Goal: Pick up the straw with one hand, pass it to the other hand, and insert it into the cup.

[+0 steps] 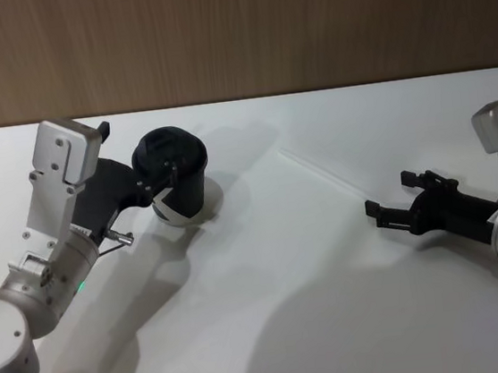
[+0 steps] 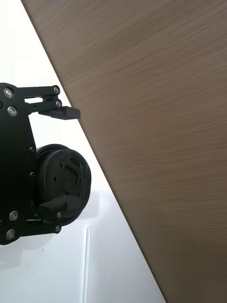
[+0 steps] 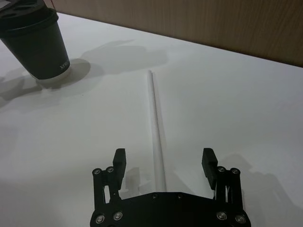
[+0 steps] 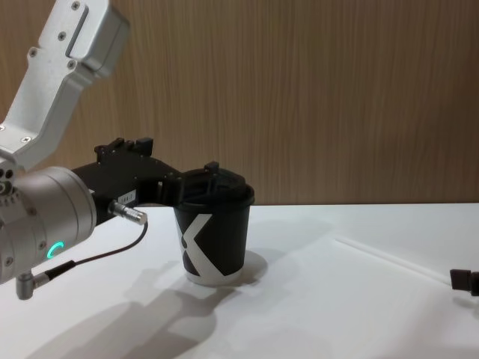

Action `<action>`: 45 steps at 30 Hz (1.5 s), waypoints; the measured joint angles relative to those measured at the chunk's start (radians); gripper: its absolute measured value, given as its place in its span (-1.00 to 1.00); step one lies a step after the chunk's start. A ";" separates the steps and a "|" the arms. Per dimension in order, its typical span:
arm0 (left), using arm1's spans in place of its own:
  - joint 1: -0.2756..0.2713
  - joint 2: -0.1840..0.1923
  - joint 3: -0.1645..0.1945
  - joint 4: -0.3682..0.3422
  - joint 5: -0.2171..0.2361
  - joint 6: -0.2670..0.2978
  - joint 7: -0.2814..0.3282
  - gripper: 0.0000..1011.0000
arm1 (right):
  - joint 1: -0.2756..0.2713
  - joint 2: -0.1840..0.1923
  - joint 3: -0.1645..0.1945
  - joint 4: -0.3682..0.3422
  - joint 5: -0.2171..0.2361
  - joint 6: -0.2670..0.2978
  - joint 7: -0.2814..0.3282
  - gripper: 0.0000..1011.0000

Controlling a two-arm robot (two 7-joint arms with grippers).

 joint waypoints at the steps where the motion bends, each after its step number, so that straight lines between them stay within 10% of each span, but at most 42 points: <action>1: 0.000 0.000 0.000 0.000 0.000 0.000 0.000 0.98 | 0.001 0.000 -0.001 0.001 0.000 -0.001 0.000 0.98; 25: 0.000 0.000 0.000 0.000 0.000 0.000 0.000 0.98 | 0.025 0.002 -0.036 0.035 0.000 -0.018 0.000 0.90; 45: 0.000 0.000 0.000 0.000 0.000 0.000 0.000 0.98 | 0.029 0.020 -0.057 0.035 0.029 -0.009 0.024 -0.28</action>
